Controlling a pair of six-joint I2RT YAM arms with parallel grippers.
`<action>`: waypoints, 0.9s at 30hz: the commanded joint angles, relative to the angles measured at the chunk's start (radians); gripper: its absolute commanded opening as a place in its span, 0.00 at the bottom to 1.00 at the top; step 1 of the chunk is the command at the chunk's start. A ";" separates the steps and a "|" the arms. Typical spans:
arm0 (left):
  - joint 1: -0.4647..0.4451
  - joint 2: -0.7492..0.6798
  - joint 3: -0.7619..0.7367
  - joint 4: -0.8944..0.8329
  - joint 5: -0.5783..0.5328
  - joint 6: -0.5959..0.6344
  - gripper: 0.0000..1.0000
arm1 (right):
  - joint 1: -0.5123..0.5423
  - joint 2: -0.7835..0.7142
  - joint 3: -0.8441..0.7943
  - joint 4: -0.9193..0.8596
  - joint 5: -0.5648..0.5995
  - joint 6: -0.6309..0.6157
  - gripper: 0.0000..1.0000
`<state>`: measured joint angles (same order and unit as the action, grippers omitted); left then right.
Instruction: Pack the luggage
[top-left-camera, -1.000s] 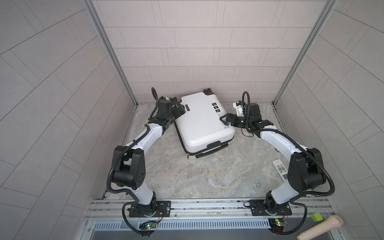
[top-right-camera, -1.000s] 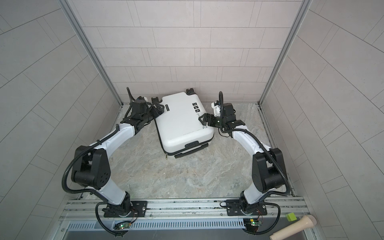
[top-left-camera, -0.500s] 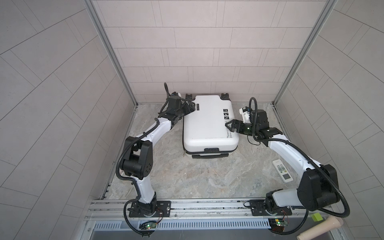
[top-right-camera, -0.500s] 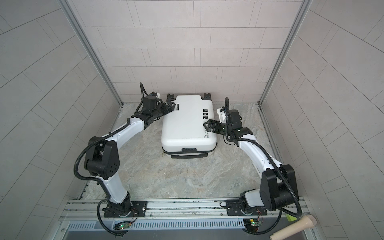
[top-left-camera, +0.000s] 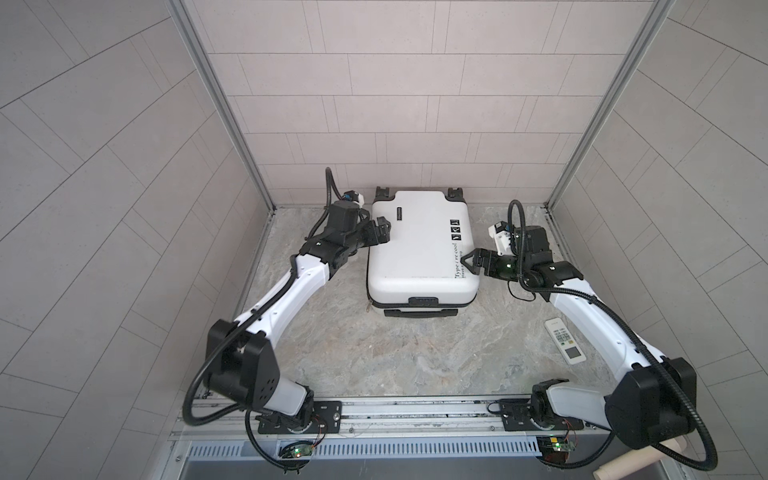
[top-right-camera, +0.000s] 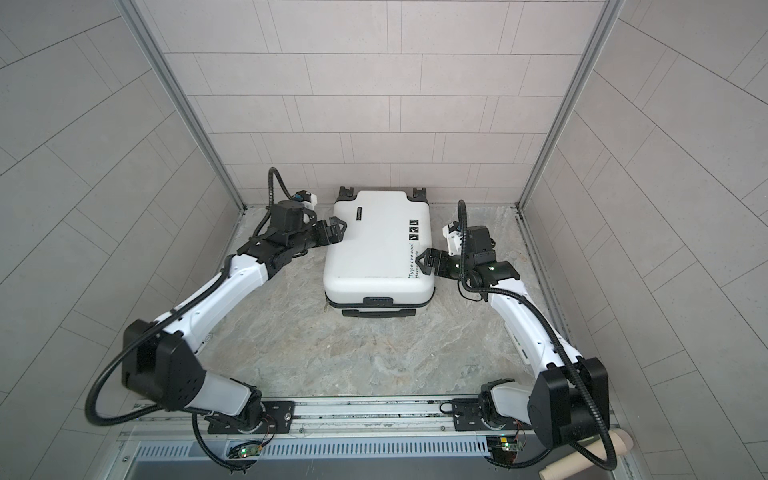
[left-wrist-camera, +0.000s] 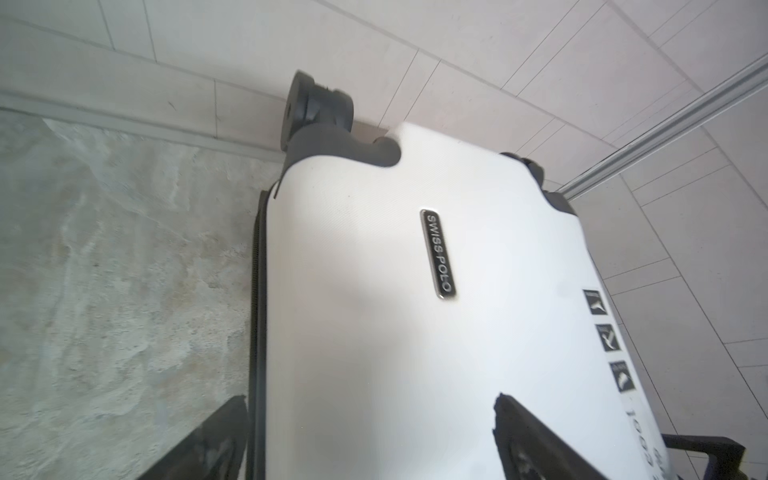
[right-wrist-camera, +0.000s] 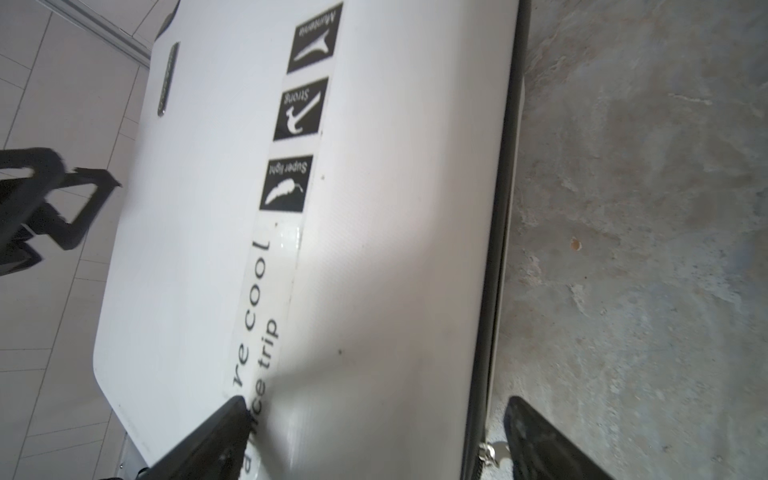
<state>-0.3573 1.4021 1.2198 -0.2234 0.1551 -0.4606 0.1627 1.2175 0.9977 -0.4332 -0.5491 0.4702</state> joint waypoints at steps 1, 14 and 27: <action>0.003 -0.147 -0.112 -0.035 -0.063 0.072 1.00 | 0.000 -0.066 -0.036 -0.098 0.024 -0.057 0.97; 0.004 -0.421 -0.265 -0.137 -0.127 -0.042 1.00 | 0.045 -0.215 -0.184 -0.116 -0.005 -0.084 0.99; 0.005 -0.494 -0.376 -0.140 0.033 0.047 0.88 | 0.164 -0.216 -0.216 -0.107 0.082 -0.076 0.99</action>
<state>-0.3550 0.8963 0.8650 -0.3336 0.0807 -0.4522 0.3206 1.0023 0.7906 -0.5434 -0.5045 0.3988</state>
